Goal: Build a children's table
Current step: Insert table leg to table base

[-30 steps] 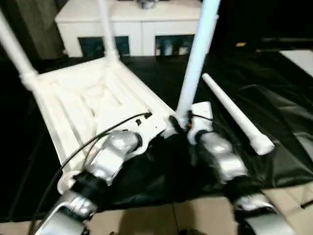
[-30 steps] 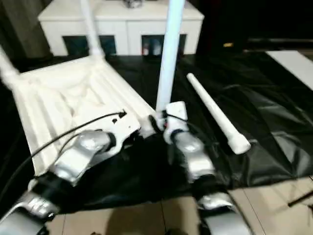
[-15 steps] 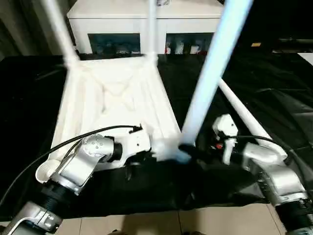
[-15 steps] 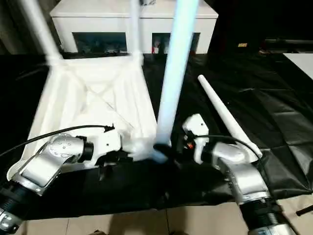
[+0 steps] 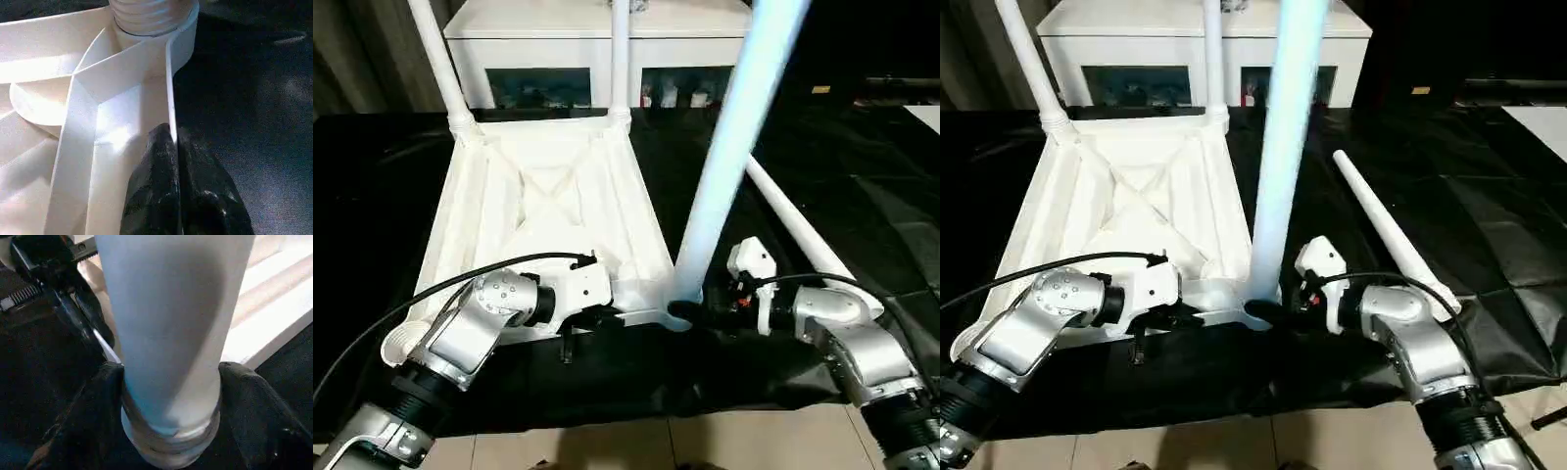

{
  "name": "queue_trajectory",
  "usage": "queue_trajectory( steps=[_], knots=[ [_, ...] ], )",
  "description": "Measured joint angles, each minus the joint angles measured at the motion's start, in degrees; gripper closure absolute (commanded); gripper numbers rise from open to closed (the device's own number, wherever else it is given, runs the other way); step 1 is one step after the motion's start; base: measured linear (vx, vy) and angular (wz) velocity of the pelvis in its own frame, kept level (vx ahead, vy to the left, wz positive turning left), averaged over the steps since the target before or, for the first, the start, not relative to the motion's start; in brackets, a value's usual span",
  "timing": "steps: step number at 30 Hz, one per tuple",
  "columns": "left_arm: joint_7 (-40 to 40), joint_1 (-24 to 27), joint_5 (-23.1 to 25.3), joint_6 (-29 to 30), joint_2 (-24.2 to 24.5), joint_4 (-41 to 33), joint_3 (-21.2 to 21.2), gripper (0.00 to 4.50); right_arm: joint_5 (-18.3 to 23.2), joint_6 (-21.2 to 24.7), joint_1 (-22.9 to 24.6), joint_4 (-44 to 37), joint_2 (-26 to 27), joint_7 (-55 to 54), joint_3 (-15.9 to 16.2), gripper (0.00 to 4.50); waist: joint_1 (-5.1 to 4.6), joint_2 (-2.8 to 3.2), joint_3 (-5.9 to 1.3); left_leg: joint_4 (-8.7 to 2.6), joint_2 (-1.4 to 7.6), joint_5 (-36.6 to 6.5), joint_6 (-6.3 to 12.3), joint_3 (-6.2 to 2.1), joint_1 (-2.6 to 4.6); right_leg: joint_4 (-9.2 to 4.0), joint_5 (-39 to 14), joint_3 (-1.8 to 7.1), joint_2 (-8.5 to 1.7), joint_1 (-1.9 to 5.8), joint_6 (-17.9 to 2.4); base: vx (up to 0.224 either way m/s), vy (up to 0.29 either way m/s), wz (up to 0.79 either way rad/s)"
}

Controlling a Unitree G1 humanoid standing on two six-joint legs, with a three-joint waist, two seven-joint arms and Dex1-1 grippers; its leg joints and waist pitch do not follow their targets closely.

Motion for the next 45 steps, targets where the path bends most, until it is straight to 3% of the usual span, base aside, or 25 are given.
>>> queue_trajectory(
  steps=[8,11,12,15,20,24,25,30,34,36,39,42,45],
  knots=[
    [0.11,0.03,0.06,-0.09,0.12,0.14,0.03,4.5,-0.25,-0.7,-0.1,0.85,0.87,-0.64,-0.06,1.84,-0.16,-0.02,-0.01,0.0,0.0,0.0,0.0,0.0,0.04,0.01,0.0,0.0,0.0,0.03,0.0,0.0,0.0,0.0],
    [5.02,-0.46,1.31,1.94,-2.11,2.07,1.55,4.5,-1.89,-1.16,-2.36,5.58,7.06,-9.35,-1.47,1.85,-1.05,-0.15,-0.05,0.01,0.0,0.03,-0.06,-0.01,0.12,0.06,-0.01,-0.01,0.06,0.06,0.02,0.0,0.0,0.0],
    [8.06,-1.36,2.19,4.07,-4.2,3.54,2.58,4.5,-2.51,-0.94,-3.88,8.16,10.48,-15.72,-2.57,1.86,-1.79,-0.14,-0.05,0.02,-0.02,0.07,-0.13,-0.05,0.12,0.05,-0.04,-0.04,0.06,0.01,0.08,-0.055,-0.003,-0.13],
    [12.37,-2.29,2.4,7.52,-7.75,4.77,2.97,4.5,-3.5,-0.37,-5.99,10.86,13.18,-24.13,-3.4,1.86,-2.69,-0.17,-0.04,0.02,-0.04,0.07,-0.13,-0.14,0.16,-0.1,-0.04,-0.13,0.04,-0.03,0.09,0.0,0.0,0.0],
    [21.19,-5.64,3.41,13.1,-15.02,9.22,4.37,4.5,-5.75,-1.62,-10.77,18.41,21.08,-39.75,-6.71,1.86,-3.33,-0.05,-0.09,0.01,-0.05,0.07,-0.13,-0.16,0.24,-0.07,-0.04,-0.16,0.05,-0.11,0.09,0.0,0.0,0.0],
    [25.72,-7.76,4.78,14.25,-18.42,12.34,4.68,4.5,-7.47,-4.17,-14.5,24.6,25.38,-47.36,-8.02,1.86,-3.33,0.04,-0.15,0.02,-0.1,0.07,-0.13,-0.17,0.23,-0.13,-0.04,-0.14,0.02,-0.03,0.09,0.0,0.0,0.0],
    [26.23,-7.97,5.06,14.25,-18.61,12.58,4.68,4.5,-7.46,-4.95,-14.97,25.46,25.74,-47.51,-8.41,1.51,-3.33,0.04,-0.15,0.02,-0.1,0.07,-0.13,-0.17,0.21,-0.13,-0.04,-0.14,0.02,-0.02,0.09,0.0,0.0,0.0],
    [25.38,-7.68,5.09,14.24,-17.75,11.59,4.41,4.5,-7.9,-6.5,-14.23,24.99,24.87,-44.88,-8.33,0.83,-3.17,0.04,-0.15,-0.01,-0.06,0.07,-0.13,-0.17,0.13,-0.09,-0.02,-0.17,0.03,-0.04,0.08,0.0,0.0,0.0],
    [23.16,-6.48,5.01,13.52,-15.58,9.14,3.46,4.5,-8.75,-6.7,-11.88,22.28,22.15,-41.4,-6.67,0.62,-2.74,0.04,-0.15,-0.11,-0.02,0.07,-0.13,-0.16,0.09,-0.05,-0.02,-0.22,0.03,-0.17,0.08,0.0,0.0,0.0],
    [19.59,-4.65,4.29,11.99,-12.83,6.33,2.99,4.5,-8.54,-6.21,-9.02,17.35,17.93,-35.8,-5.19,0.62,-2.05,0.04,-0.14,-0.13,-0.02,0.07,-0.13,-0.16,0.03,-0.06,0.01,-0.22,0.03,-0.19,0.05,0.0,0.0,0.0],
    [14.1,-2.62,2.51,9.89,-9.98,3.57,2.76,4.5,-5.58,-4.45,-5.36,11.28,12.82,-24.96,-4.65,0.62,-1.37,0.08,-0.12,-0.13,-0.01,0.07,-0.12,-0.09,0.03,-0.07,0.08,-0.13,0.02,-0.13,-0.06,0.0,0.0,0.0],
    [8.19,-0.35,0.16,7.39,-5.91,0.98,2.58,4.5,0.29,-1.77,-0.42,2.88,5.97,-12.8,-4.75,0.62,-0.83,0.15,-0.09,-0.16,0.0,0.05,-0.09,-0.03,0.04,-0.15,0.0,-0.08,0.01,-0.06,0.05,0.0,0.0,0.0],
    [3.76,0.49,-1.43,6.7,-2.81,-0.08,2.6,4.5,2.89,0.04,1.33,-0.17,1.55,-5.75,-4.87,0.62,-0.43,0.16,-0.08,-0.17,-0.01,0.05,-0.09,-0.02,0.11,-0.09,0.0,-0.06,0.02,-0.05,0.05,0.0,0.0,0.0]
  ],
)
